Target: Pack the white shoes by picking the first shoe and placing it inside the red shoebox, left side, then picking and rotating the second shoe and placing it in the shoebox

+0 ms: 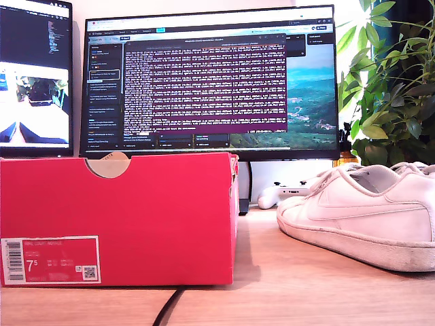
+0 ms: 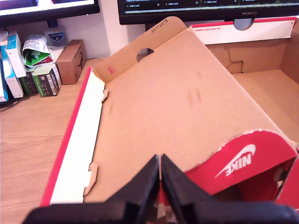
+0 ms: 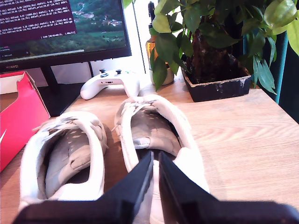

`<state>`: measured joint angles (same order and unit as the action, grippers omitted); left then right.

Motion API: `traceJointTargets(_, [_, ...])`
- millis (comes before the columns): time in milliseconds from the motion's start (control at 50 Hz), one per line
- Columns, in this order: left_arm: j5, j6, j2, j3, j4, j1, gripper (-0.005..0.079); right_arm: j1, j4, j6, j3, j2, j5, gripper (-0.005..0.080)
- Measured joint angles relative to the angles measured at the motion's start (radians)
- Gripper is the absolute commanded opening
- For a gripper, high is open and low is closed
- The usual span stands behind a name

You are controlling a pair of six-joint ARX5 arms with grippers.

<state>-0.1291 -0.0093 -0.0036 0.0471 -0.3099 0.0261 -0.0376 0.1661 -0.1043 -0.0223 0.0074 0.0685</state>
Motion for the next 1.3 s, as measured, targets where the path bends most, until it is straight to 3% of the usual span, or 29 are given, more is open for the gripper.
traceJointTargets(520, [-0.008,-0.003,0.000,0.000,0.007,0.000,-0.0011,0.000,0.000,0.000,0.000,0.000,0.000,-0.0009])
traceJointTargets(900, [-0.040,-0.015,0.000,0.000,0.203,0.000,-0.0011,0.000,-0.127,-0.091,0.000,0.000,0.006,-0.0009])
traceJointTargets(1160, [-0.164,-0.042,0.000,0.042,0.296,0.000,-0.0011,0.000,-0.254,-0.298,0.000,0.000,0.131,-0.0008])
traceJointTargets(1300, [-0.252,-0.193,0.000,0.073,0.364,0.000,-0.0011,0.000,-0.251,-0.396,0.000,0.000,0.207,-0.0005])
